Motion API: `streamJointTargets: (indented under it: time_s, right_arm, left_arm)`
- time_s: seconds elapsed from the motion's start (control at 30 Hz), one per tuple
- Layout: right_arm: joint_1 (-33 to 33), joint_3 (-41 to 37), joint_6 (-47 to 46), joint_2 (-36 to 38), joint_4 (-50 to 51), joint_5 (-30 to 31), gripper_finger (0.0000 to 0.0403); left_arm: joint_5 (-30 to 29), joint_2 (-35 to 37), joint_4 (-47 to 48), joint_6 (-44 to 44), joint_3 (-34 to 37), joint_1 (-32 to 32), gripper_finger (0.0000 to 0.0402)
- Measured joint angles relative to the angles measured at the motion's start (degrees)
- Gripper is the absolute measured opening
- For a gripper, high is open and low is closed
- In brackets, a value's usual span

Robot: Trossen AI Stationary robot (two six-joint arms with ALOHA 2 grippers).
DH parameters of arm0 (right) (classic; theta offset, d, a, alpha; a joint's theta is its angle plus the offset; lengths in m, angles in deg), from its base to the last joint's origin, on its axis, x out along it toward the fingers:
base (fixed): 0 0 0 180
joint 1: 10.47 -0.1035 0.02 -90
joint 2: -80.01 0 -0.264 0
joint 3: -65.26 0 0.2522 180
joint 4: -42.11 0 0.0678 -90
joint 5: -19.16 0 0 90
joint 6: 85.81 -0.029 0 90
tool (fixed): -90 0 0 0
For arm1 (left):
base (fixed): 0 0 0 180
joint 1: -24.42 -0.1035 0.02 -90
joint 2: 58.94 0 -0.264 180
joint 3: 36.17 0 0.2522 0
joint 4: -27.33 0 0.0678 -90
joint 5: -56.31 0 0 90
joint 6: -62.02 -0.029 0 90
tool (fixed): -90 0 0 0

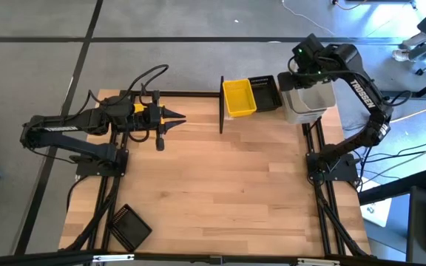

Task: Stack baskets on shelf by color
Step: Stack the white bin on top of the white bin on the shelf

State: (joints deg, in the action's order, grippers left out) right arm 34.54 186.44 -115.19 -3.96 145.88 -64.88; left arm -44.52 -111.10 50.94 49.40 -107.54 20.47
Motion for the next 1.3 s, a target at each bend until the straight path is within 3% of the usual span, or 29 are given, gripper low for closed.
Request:
streamJointTargets:
  time_s: [0.27,0.63,0.9,1.07,1.3]
  right_arm:
    - [0.0,0.8,0.1,0.1,0.1,-2.5,0.0000]
    - [-0.1,8.6,1.4,0.1,0.0,-3.1,0.0000]
    - [-7.4,9.7,2.2,2.3,0.1,-4.3,0.0000]
    - [-12.8,7.9,-0.4,5.0,-0.1,-0.9,0.0000]
    - [-13.6,7.5,-3.7,10.2,0.0,-1.0,0.0000]
  left_arm:
    - [0.0,0.0,0.0,0.0,0.0,0.0,0.0049]
    - [0.0,0.0,0.0,0.0,0.0,0.0,0.0049]
    - [0.0,0.0,0.0,0.0,0.0,0.0,0.0049]
    - [0.0,0.0,0.0,0.0,0.0,0.0,0.0049]
    - [0.0,0.0,0.0,0.0,0.0,0.0,0.0049]
